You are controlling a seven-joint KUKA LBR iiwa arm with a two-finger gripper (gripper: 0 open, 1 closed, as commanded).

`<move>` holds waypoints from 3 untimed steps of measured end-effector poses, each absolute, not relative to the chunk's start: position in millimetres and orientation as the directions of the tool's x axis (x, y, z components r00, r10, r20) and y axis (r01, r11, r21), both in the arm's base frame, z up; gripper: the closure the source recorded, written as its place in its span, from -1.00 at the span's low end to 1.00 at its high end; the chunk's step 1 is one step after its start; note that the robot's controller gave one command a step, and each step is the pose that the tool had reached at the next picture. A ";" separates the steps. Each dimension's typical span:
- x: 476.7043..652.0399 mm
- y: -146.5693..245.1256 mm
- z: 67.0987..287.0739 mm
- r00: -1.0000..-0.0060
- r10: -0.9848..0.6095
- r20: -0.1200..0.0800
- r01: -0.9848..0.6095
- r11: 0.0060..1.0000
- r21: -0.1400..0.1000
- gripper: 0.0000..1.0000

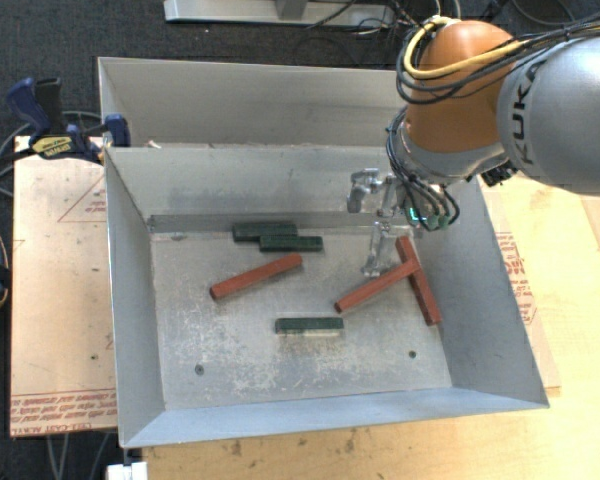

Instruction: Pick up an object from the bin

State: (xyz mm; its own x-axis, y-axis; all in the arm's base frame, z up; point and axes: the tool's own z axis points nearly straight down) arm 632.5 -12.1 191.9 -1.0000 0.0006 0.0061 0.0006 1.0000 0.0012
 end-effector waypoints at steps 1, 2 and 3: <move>590.5 -43.5 66.8 -0.953 -0.303 0.004 -0.303 0.953 0.003 -1.00; 592.8 -43.1 70.2 -0.953 -0.303 -0.002 -0.303 0.953 0.001 1.00; 592.6 -43.1 70.0 -0.953 -0.303 -0.002 -0.303 0.953 0.001 -1.00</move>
Offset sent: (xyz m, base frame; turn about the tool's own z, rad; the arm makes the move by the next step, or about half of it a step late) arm -0.0405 -0.0314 -0.1219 -0.3110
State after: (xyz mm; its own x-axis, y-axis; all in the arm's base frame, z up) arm 592.6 -43.1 70.0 -0.9531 -0.3026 -0.0018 -0.3026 0.9531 0.0009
